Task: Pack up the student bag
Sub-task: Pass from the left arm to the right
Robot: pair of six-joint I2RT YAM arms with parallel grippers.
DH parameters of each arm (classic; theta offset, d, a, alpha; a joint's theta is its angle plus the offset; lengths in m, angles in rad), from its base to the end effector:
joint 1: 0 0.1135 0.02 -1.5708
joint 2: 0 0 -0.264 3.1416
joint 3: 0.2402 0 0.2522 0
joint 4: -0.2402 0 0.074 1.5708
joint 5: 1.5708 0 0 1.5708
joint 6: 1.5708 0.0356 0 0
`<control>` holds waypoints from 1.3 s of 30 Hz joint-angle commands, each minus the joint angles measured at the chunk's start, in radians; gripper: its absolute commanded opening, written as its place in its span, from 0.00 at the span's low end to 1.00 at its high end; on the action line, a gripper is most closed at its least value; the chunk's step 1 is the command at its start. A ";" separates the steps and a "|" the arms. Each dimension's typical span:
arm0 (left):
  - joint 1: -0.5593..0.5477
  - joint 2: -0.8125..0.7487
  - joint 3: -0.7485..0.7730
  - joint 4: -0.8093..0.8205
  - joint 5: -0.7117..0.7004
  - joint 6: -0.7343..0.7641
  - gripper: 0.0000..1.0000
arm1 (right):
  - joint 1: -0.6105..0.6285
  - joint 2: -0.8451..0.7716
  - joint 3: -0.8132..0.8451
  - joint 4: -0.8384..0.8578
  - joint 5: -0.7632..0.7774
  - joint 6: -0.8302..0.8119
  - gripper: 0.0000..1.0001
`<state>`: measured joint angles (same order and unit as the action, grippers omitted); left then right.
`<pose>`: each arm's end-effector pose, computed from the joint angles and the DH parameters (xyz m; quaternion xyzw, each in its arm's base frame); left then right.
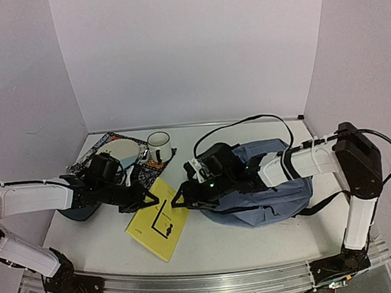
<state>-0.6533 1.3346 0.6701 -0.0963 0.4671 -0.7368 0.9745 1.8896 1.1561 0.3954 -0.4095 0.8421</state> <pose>0.2004 -0.1736 0.1934 0.0538 0.8972 -0.4089 0.1582 0.2272 0.3600 0.2094 -0.1701 0.7894 0.5483 0.2173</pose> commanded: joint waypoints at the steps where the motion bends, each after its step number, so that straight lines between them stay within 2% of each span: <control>1: 0.008 -0.087 0.090 0.010 0.033 0.074 0.00 | -0.029 -0.119 0.003 -0.070 0.019 -0.068 0.71; 9: 0.048 -0.108 0.178 0.090 0.218 0.111 0.00 | -0.133 -0.246 -0.033 -0.122 -0.035 -0.130 0.91; 12: 0.055 -0.098 0.199 0.191 0.290 0.086 0.00 | -0.156 -0.276 -0.047 -0.122 -0.065 -0.148 0.97; 15: 0.057 -0.081 0.227 0.259 0.348 0.057 0.00 | -0.185 -0.299 -0.064 -0.121 -0.087 -0.147 0.98; 20: 0.058 -0.047 0.279 0.286 0.404 0.068 0.00 | -0.195 -0.306 -0.069 -0.080 -0.150 -0.145 0.98; 28: 0.058 0.006 0.329 0.391 0.488 0.018 0.00 | -0.211 -0.322 -0.074 0.112 -0.311 -0.100 0.91; 39: 0.078 0.043 0.334 0.466 0.500 -0.036 0.00 | -0.258 -0.337 -0.045 0.276 -0.429 0.007 0.70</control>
<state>-0.5915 1.3819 0.9344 0.2237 0.9253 -0.7303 0.7296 1.5970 1.0771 0.5690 -0.7601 0.8055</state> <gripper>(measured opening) 0.151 0.744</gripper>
